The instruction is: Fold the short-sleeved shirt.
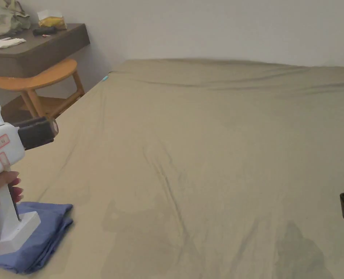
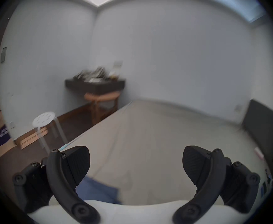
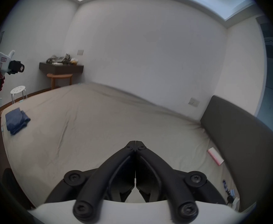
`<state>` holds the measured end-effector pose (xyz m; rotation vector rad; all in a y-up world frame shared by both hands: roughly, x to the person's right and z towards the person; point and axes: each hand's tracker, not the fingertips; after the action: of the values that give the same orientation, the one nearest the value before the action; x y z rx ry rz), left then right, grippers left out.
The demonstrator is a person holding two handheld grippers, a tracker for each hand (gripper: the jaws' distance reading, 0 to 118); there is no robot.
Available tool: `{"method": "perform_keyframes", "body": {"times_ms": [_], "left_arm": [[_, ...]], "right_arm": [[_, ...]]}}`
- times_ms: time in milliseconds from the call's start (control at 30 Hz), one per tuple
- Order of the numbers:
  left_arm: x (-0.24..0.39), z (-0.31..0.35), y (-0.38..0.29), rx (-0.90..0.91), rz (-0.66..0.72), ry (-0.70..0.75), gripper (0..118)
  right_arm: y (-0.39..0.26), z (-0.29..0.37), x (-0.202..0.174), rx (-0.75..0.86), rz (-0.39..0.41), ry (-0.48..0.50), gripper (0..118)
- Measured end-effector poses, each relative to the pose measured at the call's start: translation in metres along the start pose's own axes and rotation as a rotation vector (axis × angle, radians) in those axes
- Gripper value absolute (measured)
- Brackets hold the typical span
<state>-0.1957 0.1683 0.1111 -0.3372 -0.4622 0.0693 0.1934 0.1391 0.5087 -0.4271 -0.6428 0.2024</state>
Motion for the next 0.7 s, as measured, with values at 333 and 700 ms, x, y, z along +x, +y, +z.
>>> {"method": "perform_keyframes", "body": {"times_ms": [333, 700], "left_arm": [[0.224, 0.162, -0.034, 0.388, -0.171, -0.134, 92], [0.312, 0.212, -0.089, 0.349, -0.280, -0.281, 0]], "right_arm": [[0.043, 0.096, 0.048, 0.229, 0.043, -0.180, 2], [-0.003, 0.135, 0.044, 0.248, 0.015, -0.173, 2]]}}
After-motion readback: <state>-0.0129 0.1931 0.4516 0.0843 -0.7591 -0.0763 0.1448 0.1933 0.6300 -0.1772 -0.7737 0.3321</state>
